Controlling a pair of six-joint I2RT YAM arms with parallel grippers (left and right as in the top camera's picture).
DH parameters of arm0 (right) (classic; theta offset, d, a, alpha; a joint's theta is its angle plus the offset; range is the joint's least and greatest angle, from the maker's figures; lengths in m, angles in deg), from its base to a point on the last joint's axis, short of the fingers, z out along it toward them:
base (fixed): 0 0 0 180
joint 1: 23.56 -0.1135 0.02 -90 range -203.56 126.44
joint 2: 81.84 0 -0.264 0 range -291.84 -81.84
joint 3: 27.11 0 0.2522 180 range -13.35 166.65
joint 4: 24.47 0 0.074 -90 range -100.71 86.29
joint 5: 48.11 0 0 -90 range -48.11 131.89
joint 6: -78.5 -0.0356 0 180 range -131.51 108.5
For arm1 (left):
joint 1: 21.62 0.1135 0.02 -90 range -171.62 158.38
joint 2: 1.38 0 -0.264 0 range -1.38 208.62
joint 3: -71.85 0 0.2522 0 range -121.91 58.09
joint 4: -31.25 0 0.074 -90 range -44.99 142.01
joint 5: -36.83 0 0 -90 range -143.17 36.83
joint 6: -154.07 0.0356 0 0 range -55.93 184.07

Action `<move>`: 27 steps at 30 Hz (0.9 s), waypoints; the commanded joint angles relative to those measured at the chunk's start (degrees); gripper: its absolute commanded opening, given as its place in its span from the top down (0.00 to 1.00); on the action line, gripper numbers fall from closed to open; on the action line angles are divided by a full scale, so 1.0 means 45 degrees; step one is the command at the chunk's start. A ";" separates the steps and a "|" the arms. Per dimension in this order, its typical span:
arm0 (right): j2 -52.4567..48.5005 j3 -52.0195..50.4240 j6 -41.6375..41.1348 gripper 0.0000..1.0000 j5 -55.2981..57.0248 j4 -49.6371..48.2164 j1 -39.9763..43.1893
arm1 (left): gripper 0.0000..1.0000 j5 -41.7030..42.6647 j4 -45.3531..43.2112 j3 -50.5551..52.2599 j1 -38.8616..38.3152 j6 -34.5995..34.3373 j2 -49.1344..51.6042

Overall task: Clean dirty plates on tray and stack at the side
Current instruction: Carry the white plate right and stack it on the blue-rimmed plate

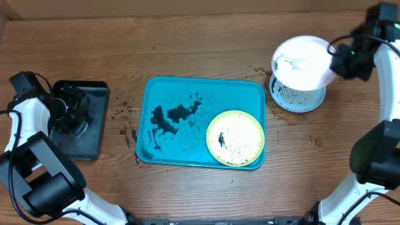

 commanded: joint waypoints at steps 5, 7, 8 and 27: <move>0.0447 -0.3759 -0.1175 0.96 -0.0578 -0.3211 0.0641 | 0.00 0.0044 0.0000 0.0102 -0.0053 0.0107 0.0087; 0.0447 -0.4483 -0.1277 0.96 -0.0675 -0.3929 0.0529 | 0.00 0.0044 0.0000 0.0102 -0.0053 0.0107 0.0087; 0.0447 -0.4527 -0.1273 0.94 -0.0670 -0.3939 0.0525 | 0.00 0.0049 0.0000 0.0102 -0.0053 0.0107 0.0087; 0.2589 -0.4512 0.4075 0.34 -0.1875 -0.1885 -0.5600 | 0.00 0.0049 0.0005 0.0102 -0.0053 0.0107 0.0087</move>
